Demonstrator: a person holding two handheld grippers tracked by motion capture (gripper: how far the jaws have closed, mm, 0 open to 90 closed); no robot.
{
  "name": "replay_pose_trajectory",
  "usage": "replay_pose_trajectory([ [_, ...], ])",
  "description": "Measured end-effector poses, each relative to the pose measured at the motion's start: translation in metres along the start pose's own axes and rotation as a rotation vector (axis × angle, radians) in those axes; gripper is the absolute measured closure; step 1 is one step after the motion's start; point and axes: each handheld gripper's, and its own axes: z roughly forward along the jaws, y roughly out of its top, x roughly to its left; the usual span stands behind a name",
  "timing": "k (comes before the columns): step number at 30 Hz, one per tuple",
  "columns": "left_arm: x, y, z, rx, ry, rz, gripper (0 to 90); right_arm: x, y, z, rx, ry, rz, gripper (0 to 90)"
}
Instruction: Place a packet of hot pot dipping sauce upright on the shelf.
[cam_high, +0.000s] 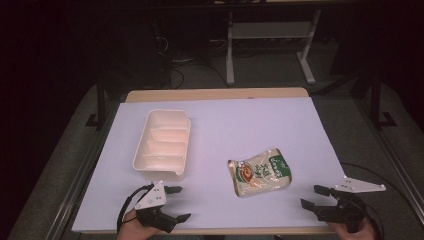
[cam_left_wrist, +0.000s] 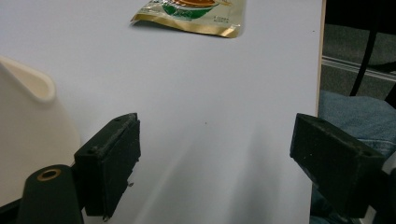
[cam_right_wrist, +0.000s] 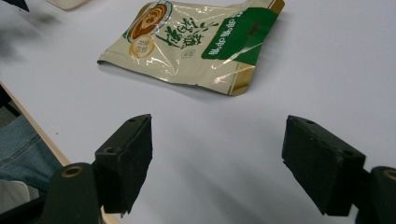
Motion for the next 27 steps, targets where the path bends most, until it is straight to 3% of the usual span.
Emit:
replay_pose_trajectory([
  [15,-0.001,0.000,0.000,-0.001,-0.004,0.004,15.7,-0.005,0.012,0.010,-0.002,0.028,0.000,20.9],
  [20,0.000,0.000,0.001,0.008,-0.005,0.004,15.7,-0.014,0.028,0.020,0.006,0.034,0.012,19.2],
  [27,0.002,-0.001,0.000,0.008,-0.001,0.002,15.7,-0.017,0.041,0.032,0.035,0.039,-0.001,18.8],
])
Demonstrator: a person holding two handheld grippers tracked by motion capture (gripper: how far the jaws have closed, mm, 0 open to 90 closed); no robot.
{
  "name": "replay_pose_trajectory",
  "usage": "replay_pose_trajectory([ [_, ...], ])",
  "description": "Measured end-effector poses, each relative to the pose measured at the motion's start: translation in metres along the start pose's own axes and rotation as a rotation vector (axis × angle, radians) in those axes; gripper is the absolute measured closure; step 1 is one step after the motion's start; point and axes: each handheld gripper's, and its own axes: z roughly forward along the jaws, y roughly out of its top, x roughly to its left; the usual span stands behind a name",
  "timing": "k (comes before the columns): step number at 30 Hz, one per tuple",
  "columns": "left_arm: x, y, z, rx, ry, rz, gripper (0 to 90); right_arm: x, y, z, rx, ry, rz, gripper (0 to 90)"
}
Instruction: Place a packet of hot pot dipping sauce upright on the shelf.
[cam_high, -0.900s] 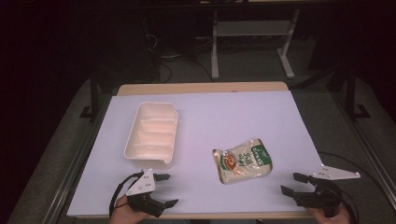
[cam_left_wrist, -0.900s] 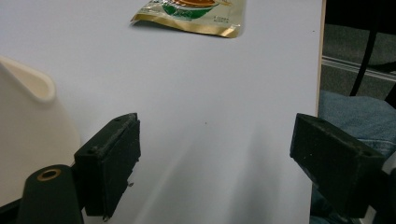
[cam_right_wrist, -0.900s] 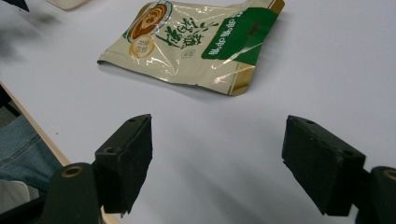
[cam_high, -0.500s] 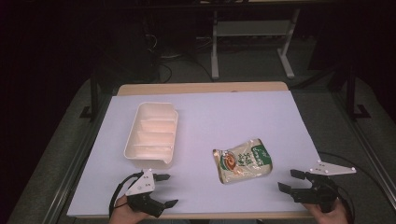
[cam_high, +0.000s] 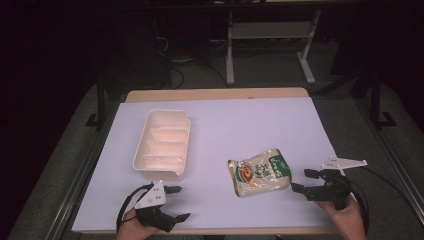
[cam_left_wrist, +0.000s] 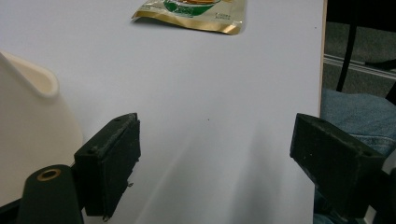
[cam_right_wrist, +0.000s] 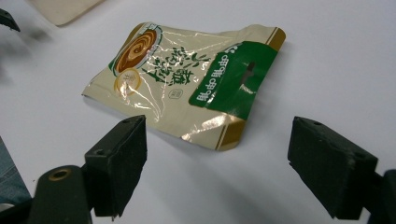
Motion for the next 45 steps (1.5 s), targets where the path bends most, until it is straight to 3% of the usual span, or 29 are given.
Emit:
replay_pose_trajectory([
  [12,0.000,0.000,0.000,-0.003,-0.003,0.000,15.7,-0.005,0.022,0.012,-0.005,0.003,-0.003,18.6],
  [27,0.003,0.000,-0.002,-0.004,0.005,-0.004,15.7,-0.007,0.042,0.037,0.029,0.008,-0.018,18.1],
  [45,0.002,0.000,0.001,0.004,-0.004,0.000,15.7,-0.019,0.042,0.052,0.078,-0.020,0.039,21.6],
])
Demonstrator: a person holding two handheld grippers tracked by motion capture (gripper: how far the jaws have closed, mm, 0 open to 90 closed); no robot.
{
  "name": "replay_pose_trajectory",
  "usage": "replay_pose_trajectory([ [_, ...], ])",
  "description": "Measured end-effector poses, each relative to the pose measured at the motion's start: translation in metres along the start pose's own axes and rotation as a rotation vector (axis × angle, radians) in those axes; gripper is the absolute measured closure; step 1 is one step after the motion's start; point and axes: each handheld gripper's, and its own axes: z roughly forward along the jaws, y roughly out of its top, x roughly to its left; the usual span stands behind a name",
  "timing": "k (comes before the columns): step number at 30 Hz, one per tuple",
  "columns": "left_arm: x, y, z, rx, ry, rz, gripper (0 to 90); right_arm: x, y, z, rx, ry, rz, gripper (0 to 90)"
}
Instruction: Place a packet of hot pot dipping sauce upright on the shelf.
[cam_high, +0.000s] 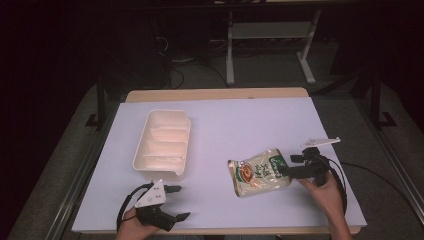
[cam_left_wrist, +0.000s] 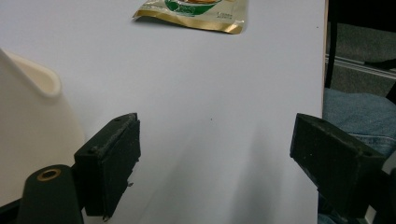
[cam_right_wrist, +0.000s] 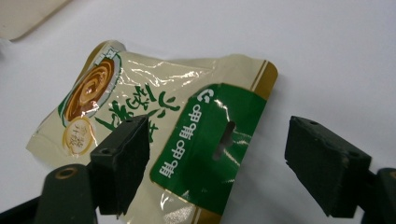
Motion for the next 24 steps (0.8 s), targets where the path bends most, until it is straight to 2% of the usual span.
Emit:
replay_pose_trajectory([
  [2,-0.001,0.000,0.001,0.003,0.003,0.006,15.7,-0.002,-0.003,0.002,0.016,-0.005,0.020,22.7],
  [4,-0.001,0.001,0.001,0.002,0.002,0.006,15.7,-0.003,-0.006,0.002,0.008,-0.002,0.034,23.2],
  [10,0.000,0.001,0.002,0.004,0.000,0.008,15.7,-0.004,-0.012,0.003,0.027,0.006,0.053,26.0],
  [24,-0.001,0.002,0.003,0.007,-0.004,0.012,15.7,-0.002,-0.015,0.007,0.040,0.049,0.045,37.1],
])
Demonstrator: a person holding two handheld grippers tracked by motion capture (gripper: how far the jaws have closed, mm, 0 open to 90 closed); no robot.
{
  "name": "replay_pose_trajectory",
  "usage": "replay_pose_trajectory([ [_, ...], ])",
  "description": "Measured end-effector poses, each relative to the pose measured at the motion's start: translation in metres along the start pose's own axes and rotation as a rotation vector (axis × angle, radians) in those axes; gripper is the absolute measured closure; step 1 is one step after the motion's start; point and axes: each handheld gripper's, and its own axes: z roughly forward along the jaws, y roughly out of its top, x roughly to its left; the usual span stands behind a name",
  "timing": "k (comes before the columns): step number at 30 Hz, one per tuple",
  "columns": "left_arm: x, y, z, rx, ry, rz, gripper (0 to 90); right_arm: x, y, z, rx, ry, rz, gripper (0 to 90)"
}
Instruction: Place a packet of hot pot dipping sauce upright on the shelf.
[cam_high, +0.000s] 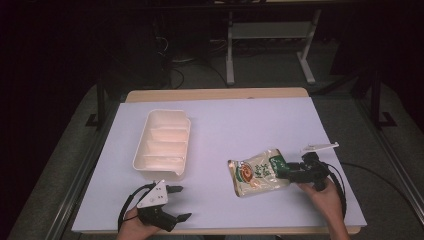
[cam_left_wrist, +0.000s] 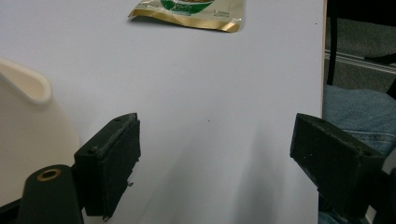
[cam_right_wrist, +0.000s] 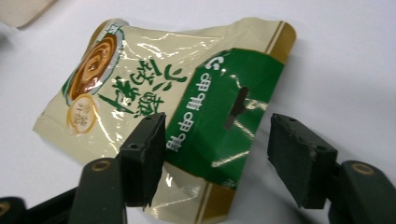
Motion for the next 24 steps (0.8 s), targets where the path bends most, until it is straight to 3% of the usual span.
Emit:
replay_pose_trajectory([
  [24,0.0005,0.0005,0.0004,0.004,0.000,0.007,15.7,0.0087,0.0031,-0.0038,-0.053,0.069,-0.010,42.3],
])
